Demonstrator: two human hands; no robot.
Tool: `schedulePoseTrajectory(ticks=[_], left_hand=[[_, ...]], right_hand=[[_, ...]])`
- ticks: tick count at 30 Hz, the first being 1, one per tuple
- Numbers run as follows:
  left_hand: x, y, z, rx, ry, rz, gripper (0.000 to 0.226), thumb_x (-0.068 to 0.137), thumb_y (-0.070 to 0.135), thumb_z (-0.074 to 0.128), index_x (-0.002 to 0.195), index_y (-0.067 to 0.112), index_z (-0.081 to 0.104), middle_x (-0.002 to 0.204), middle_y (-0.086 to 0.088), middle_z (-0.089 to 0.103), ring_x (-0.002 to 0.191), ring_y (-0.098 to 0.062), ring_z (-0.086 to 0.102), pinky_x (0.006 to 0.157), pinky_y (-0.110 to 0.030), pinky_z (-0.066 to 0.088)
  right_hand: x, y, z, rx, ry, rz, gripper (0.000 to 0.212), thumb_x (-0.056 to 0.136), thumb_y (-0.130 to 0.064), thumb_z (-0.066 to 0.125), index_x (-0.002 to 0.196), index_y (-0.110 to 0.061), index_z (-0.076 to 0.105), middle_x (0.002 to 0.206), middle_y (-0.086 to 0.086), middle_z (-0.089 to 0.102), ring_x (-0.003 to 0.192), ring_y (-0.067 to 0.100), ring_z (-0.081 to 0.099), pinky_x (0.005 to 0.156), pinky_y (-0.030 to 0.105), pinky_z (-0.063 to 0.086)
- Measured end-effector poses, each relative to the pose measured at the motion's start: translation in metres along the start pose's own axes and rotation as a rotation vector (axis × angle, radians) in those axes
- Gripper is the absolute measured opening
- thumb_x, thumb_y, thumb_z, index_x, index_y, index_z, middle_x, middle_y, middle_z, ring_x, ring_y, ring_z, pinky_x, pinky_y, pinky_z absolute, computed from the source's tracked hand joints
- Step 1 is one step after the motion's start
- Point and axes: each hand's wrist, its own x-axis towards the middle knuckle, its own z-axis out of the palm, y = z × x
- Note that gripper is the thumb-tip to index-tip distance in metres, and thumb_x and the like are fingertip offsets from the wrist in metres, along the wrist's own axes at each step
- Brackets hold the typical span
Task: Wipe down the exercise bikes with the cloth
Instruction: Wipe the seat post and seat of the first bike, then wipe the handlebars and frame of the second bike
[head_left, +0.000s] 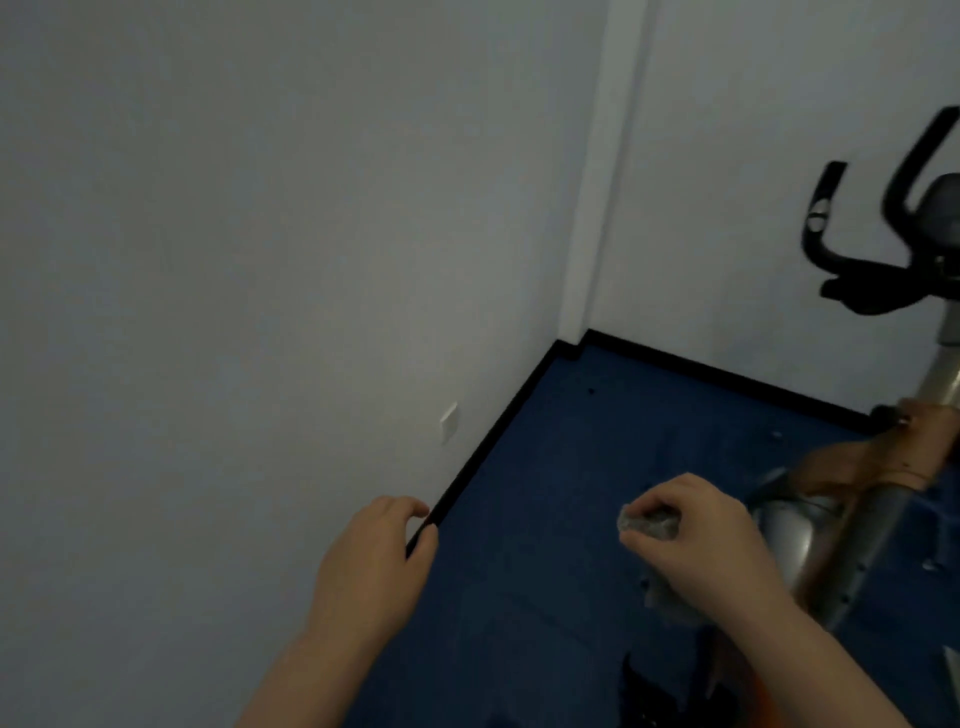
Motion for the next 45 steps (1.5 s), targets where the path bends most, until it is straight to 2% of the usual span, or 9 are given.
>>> schedulePoseTrajectory(ticks=[8, 15, 18, 22, 26, 34, 38, 42, 45], left_hand=[[0.139, 0.026, 0.025, -0.124, -0.184, 0.236, 0.040, 0.091, 0.039, 0.048, 0.128, 0.023, 0.050, 0.126, 0.004, 0.054, 0.105, -0.014, 0.053, 0.088, -0.031, 0.044], [0.216, 0.120, 0.086, -0.196, -0.266, 0.471, 0.041, 0.091, 0.037, 0.050, 0.129, 0.022, 0.049, 0.132, 0.005, 0.051, 0.112, -0.013, 0.050, 0.089, -0.025, 0.038], [0.251, 0.154, 0.107, -0.189, -0.318, 0.504, 0.044, 0.092, 0.039, 0.048, 0.133, 0.023, 0.045, 0.135, 0.006, 0.047, 0.111, -0.014, 0.050, 0.092, -0.028, 0.040], [0.301, 0.199, 0.129, -0.196, -0.299, 0.537, 0.042, 0.091, 0.036, 0.052, 0.129, 0.020, 0.050, 0.133, 0.002, 0.051, 0.115, -0.016, 0.050, 0.094, -0.031, 0.041], [0.348, 0.225, 0.151, -0.225, -0.326, 0.497, 0.040, 0.090, 0.033, 0.054, 0.128, 0.019, 0.052, 0.133, -0.002, 0.051, 0.119, -0.018, 0.050, 0.093, -0.030, 0.039], [0.463, 0.302, 0.207, -0.166, -0.397, 0.623, 0.039, 0.090, 0.037, 0.052, 0.125, 0.020, 0.054, 0.131, -0.003, 0.053, 0.116, -0.020, 0.052, 0.093, -0.036, 0.043], [0.501, 0.355, 0.235, -0.219, -0.455, 0.760, 0.037, 0.090, 0.038, 0.051, 0.123, 0.022, 0.055, 0.128, 0.001, 0.054, 0.113, -0.016, 0.051, 0.092, -0.036, 0.044], [0.505, 0.408, 0.262, -0.227, -0.536, 0.851, 0.037, 0.091, 0.039, 0.049, 0.124, 0.024, 0.053, 0.128, 0.003, 0.053, 0.113, -0.016, 0.051, 0.091, -0.036, 0.044], [0.481, 0.441, 0.276, -0.244, -0.634, 0.946, 0.037, 0.091, 0.038, 0.049, 0.125, 0.023, 0.053, 0.129, 0.006, 0.051, 0.113, -0.014, 0.050, 0.093, -0.037, 0.044]], right_hand=[[0.030, 0.010, -0.029, -0.088, 0.202, 0.294, 0.015, 0.069, -0.029, 0.078, 0.070, -0.036, 0.064, 0.084, -0.019, 0.054, 0.074, -0.002, 0.049, 0.059, 0.012, 0.032], [0.075, 0.063, -0.059, -0.123, 0.388, 0.462, 0.014, 0.068, -0.030, 0.079, 0.076, -0.032, 0.067, 0.087, -0.017, 0.055, 0.087, 0.011, 0.054, 0.071, 0.026, 0.040], [0.107, 0.088, -0.075, -0.122, 0.425, 0.483, 0.014, 0.069, -0.030, 0.078, 0.079, -0.030, 0.069, 0.090, -0.013, 0.057, 0.089, 0.013, 0.054, 0.072, 0.027, 0.043], [0.148, 0.118, -0.105, -0.101, 0.490, 0.494, 0.013, 0.068, -0.030, 0.078, 0.076, -0.032, 0.068, 0.088, -0.017, 0.056, 0.082, 0.004, 0.053, 0.063, 0.015, 0.036], [0.188, 0.146, -0.130, -0.087, 0.532, 0.558, 0.012, 0.068, -0.028, 0.078, 0.075, -0.031, 0.069, 0.088, -0.016, 0.055, 0.085, 0.008, 0.052, 0.071, 0.025, 0.041], [0.267, 0.194, -0.168, -0.066, 0.711, 0.683, 0.013, 0.067, -0.029, 0.079, 0.076, -0.027, 0.070, 0.086, -0.009, 0.060, 0.074, 0.001, 0.053, 0.065, 0.021, 0.040], [0.288, 0.205, -0.178, -0.099, 0.790, 0.760, 0.013, 0.069, -0.031, 0.079, 0.075, -0.027, 0.068, 0.083, -0.013, 0.056, 0.074, -0.002, 0.050, 0.059, 0.014, 0.035], [0.297, 0.211, -0.193, -0.134, 0.840, 0.831, 0.015, 0.069, -0.028, 0.079, 0.080, -0.024, 0.070, 0.086, -0.008, 0.057, 0.078, 0.005, 0.051, 0.070, 0.023, 0.040], [0.300, 0.212, -0.199, -0.167, 0.865, 0.824, 0.015, 0.069, -0.026, 0.079, 0.080, -0.025, 0.069, 0.085, -0.011, 0.055, 0.079, 0.004, 0.052, 0.070, 0.022, 0.040]])
